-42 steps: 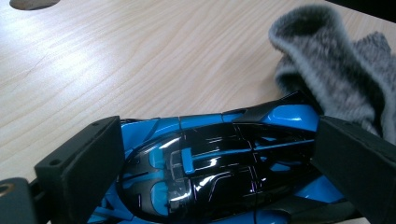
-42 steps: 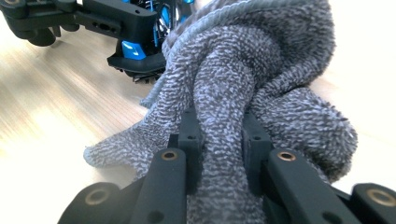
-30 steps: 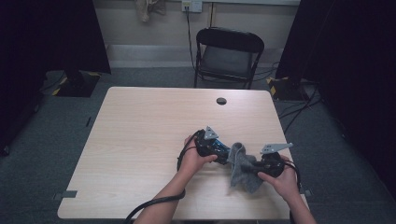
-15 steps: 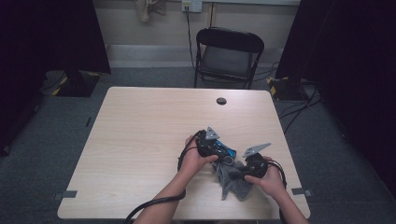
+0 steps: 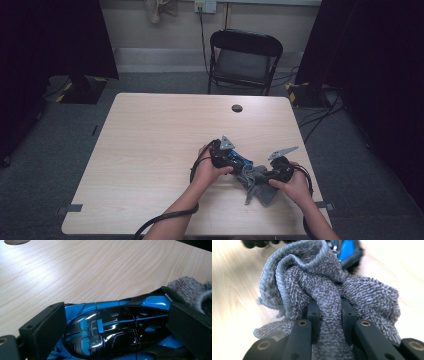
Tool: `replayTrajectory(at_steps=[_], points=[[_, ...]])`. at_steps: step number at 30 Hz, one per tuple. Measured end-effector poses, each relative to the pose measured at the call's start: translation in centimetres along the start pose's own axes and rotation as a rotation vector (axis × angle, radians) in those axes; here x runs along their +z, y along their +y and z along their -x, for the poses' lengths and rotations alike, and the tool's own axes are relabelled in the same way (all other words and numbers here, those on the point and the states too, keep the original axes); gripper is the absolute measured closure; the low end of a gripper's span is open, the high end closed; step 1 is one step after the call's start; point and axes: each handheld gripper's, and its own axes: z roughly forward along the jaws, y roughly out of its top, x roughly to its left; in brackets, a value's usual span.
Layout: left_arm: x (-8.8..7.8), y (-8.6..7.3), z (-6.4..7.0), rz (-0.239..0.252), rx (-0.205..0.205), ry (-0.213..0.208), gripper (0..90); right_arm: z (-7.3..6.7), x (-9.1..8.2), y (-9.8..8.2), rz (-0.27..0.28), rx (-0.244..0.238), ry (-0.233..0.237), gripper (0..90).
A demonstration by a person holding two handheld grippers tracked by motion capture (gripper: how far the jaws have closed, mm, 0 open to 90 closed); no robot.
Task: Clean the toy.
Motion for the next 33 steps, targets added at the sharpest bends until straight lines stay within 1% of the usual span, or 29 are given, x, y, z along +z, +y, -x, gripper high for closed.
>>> replayTrajectory(at_steps=[4, 8, 13, 17, 19, 21, 22, 23, 25, 26, 30, 32, 33], points=[[0.0, 0.1, 0.0, -0.003, -0.004, 0.001, 2.6, 0.9, -0.5, -0.1, 0.008, 0.025, -0.024, 75.1], [0.0, 0.0, 0.0, -0.001, -0.001, 0.001, 2.6, 1.8, -0.8, 0.0, 0.027, 0.057, -0.069, 75.1], [0.0, -0.1, 0.0, 0.008, 0.001, 0.004, 2.6, 2.2, -0.6, 0.5, 0.044, 0.076, -0.119, 75.2], [0.0, -0.1, 0.0, 0.008, 0.0, 0.004, 2.6, 2.4, -0.4, 1.0, 0.065, 0.093, -0.176, 75.2], [0.0, -0.2, 0.0, 0.012, -0.001, 0.003, 2.6, 2.5, -0.4, 1.0, 0.084, 0.119, -0.217, 75.2], [0.0, -0.2, 0.0, 0.013, -0.001, 0.002, 2.6, 2.7, -0.6, 0.9, 0.107, 0.126, -0.251, 75.2], [0.0, -0.2, 0.0, 0.013, -0.001, 0.002, 2.6, 2.8, -0.7, 0.9, 0.117, 0.132, -0.259, 75.2], [0.0, -0.2, 0.0, 0.013, -0.001, 0.002, 2.6, 2.8, -0.9, 0.8, 0.128, 0.14, -0.264, 75.2], [0.0, -0.1, 0.0, 0.01, 0.0, 0.001, 2.6, 2.9, -1.3, 0.6, 0.149, 0.152, -0.234, 75.2], [0.0, -0.1, 0.0, 0.01, -0.001, 0.0, 2.7, 2.8, -1.6, 0.5, 0.152, 0.155, -0.232, 75.2], [0.0, -0.1, -0.1, 0.011, 0.003, -0.004, 3.0, 2.1, -2.5, 0.2, 0.149, 0.106, -0.201, 75.1], [0.0, -0.1, -0.1, 0.009, 0.001, -0.003, 3.0, 1.5, -2.9, 0.0, 0.144, 0.076, -0.183, 75.1], [0.0, -0.1, -0.1, 0.007, 0.001, -0.004, 3.0, 1.0, -3.1, -0.2, 0.132, 0.053, -0.171, 75.1]])
